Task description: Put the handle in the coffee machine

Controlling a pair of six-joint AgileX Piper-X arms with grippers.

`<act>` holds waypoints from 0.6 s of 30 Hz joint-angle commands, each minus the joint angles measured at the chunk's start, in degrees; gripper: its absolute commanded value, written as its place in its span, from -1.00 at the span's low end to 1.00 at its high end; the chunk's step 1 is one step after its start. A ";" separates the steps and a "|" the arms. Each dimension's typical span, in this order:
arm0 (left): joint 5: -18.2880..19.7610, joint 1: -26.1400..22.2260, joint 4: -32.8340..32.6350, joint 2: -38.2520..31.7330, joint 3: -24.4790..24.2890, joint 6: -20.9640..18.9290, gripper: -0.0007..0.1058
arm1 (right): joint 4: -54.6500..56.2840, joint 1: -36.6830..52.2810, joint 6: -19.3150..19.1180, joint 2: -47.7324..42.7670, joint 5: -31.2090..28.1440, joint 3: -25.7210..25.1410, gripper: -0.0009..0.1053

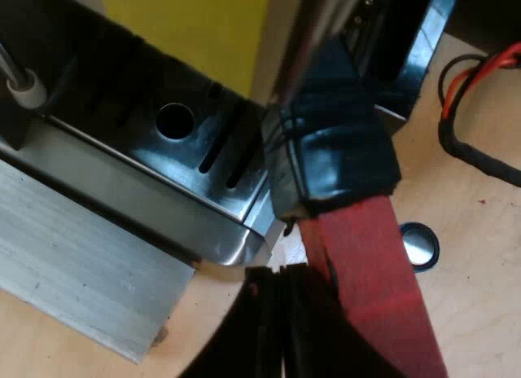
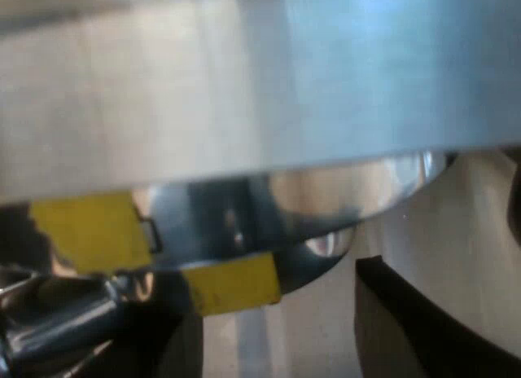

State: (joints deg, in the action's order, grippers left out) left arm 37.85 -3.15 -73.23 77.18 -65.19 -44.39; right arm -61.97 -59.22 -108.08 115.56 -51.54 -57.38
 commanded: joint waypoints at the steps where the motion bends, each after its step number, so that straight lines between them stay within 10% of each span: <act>1: 6.10 1.47 -5.76 -0.44 0.16 -0.19 -0.96 | -2.94 -0.58 -1.03 -7.80 2.94 -1.84 -0.13; 18: 11.05 4.42 -11.11 -0.44 0.16 0.13 -0.96 | -2.52 -0.58 -1.03 -8.01 2.94 -1.84 -0.13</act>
State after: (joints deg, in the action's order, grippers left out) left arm 38.78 -1.69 -75.46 77.18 -65.82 -44.51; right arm -62.89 -59.50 -108.17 115.56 -51.89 -56.75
